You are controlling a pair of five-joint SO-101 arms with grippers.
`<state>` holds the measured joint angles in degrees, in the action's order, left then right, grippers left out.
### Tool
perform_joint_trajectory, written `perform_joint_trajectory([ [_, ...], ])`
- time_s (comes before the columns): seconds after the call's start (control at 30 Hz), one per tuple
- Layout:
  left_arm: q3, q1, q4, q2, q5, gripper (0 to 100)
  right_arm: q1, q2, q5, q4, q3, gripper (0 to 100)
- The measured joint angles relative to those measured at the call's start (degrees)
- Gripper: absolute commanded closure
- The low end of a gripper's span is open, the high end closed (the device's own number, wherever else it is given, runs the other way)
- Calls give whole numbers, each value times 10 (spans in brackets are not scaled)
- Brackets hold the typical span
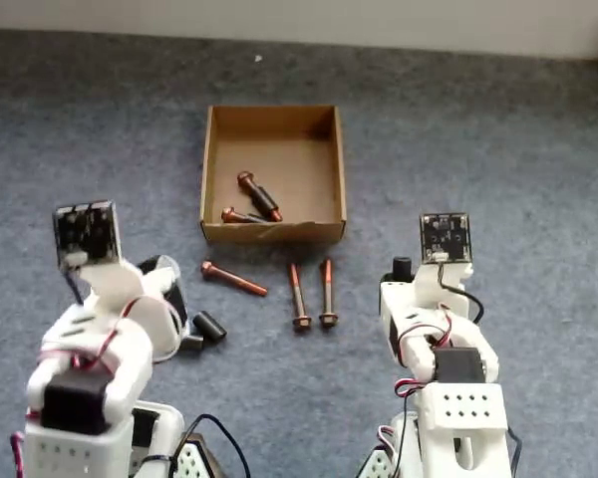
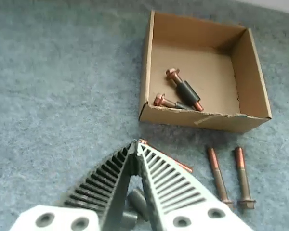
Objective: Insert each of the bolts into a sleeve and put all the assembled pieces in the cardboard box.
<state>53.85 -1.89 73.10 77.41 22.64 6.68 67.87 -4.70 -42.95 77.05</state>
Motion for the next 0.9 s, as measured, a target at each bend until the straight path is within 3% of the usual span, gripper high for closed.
perform_joint_trajectory([
  [0.33, -69, -40, -18, -320, 161, 982, 0, 0, 0, 0, 0, 993],
  [0.43, -69, -41, -45, -395, 190, 902, 0, 0, 0, 0, 0, 993],
  [0.53, -69, -41, -75, -455, 209, 838, 0, 0, 0, 0, 0, 993],
  [0.9, -69, -41, -188, -579, 223, 849, 0, 0, 0, 0, 0, 993],
])
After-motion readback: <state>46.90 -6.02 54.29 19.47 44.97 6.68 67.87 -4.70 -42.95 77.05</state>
